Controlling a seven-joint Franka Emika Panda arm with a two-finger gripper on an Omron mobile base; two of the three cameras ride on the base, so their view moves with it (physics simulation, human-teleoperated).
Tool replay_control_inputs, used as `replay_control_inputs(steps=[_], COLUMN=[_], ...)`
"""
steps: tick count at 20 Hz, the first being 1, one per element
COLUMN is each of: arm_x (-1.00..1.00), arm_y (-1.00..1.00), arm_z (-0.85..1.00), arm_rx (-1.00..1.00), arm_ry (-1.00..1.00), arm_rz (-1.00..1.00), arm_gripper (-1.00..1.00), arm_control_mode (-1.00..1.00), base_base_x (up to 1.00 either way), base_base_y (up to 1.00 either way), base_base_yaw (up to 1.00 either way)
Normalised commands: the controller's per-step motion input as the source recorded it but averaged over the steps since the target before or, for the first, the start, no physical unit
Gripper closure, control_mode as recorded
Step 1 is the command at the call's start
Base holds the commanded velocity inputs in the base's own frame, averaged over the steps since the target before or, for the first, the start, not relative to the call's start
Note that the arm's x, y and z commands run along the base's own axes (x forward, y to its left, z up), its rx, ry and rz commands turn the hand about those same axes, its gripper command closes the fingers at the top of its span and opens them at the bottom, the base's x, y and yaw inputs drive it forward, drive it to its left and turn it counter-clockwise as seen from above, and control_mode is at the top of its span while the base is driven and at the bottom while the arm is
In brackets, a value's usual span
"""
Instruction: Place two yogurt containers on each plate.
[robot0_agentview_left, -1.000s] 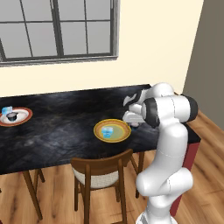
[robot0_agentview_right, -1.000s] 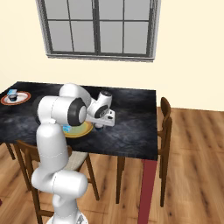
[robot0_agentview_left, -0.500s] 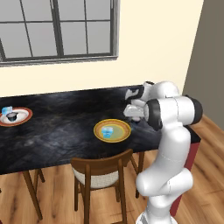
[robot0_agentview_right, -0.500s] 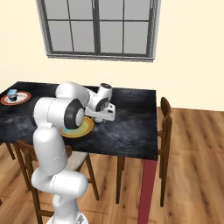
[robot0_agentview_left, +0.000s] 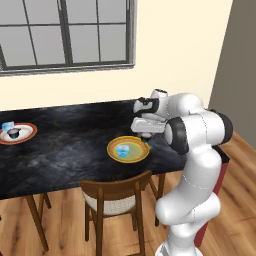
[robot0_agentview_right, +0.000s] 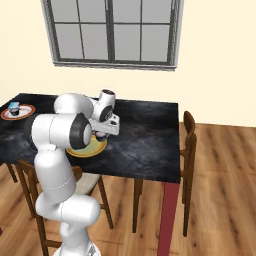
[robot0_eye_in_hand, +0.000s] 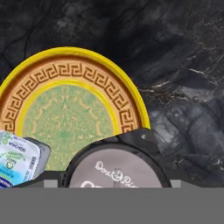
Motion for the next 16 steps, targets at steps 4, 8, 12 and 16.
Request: replay_control_inputs(steps=[4,8,12,16], arm_x=[0.14,0.14,0.0,0.02], arm_y=[0.28,0.01,0.14,0.19], arm_z=[-0.22,-0.32,-0.33,-0.3], arm_rx=[-0.04,-0.06,-0.02,0.0], arm_ry=[0.0,-0.02,0.0,0.0], arm_rz=[0.0,0.0,0.0,0.0], arm_gripper=[1.0,1.0,1.0,1.0], arm_control_mode=[-1.0,-1.0,-1.0,-1.0], base_base_x=[0.0,0.0,0.0,0.0], base_base_y=[0.0,0.0,0.0,0.0], base_base_yaw=[0.0,0.0,0.0,0.0])
